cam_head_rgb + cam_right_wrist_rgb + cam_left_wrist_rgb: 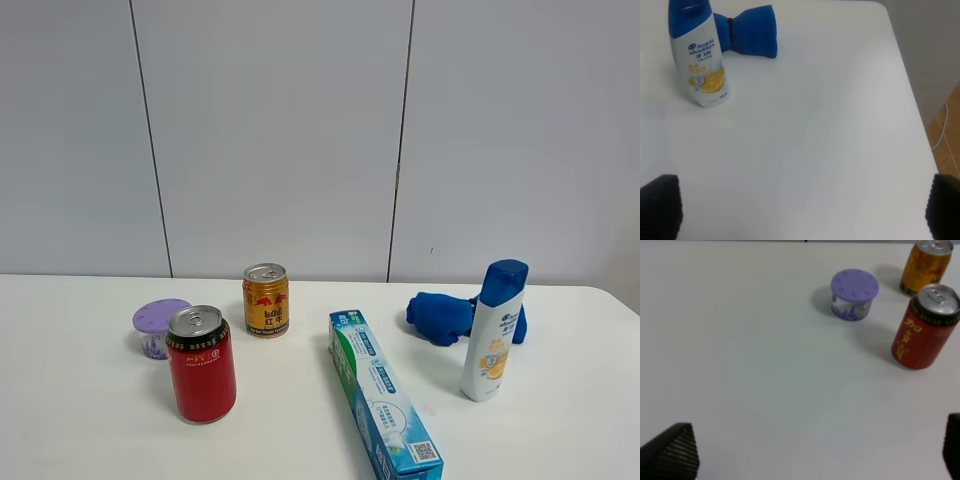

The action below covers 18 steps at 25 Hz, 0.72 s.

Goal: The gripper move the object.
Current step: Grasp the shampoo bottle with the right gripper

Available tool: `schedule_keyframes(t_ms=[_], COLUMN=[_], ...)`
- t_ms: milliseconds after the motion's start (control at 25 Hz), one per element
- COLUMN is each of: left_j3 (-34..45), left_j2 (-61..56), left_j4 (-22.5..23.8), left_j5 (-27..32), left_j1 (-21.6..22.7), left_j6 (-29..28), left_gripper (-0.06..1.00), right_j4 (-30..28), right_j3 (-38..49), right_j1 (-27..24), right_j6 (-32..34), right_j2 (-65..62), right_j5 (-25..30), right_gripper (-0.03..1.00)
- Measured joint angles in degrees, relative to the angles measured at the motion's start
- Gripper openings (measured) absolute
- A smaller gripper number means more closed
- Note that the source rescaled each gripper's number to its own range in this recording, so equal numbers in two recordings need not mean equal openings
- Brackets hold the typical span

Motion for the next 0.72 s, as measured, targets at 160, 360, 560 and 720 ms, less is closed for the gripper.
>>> schedule_keyframes(t_ms=[160,360,560,720], left_j3=[0.00,0.00,0.00,0.00], left_j2=[0.00,0.00,0.00,0.00], left_j4=[0.00,0.00,0.00,0.00], left_j5=[0.00,0.00,0.00,0.00], left_j1=[0.00,0.00,0.00,0.00], left_j6=[0.00,0.00,0.00,0.00], left_gripper=[1.00,1.00,1.00,1.00], right_j4=[0.00,1.40,3.38,5.55], right_j3=[0.00,-0.66,-3.99,-4.16], right_j1=[0.00,0.00,0.00,0.00], right_j6=[0.00,0.00,0.00,0.00], right_j2=[0.00,3.79,13.16,19.89], right_j5=[0.00,-0.49,-7.88,-14.86], right_gripper=[1.00,1.00,1.00,1.00])
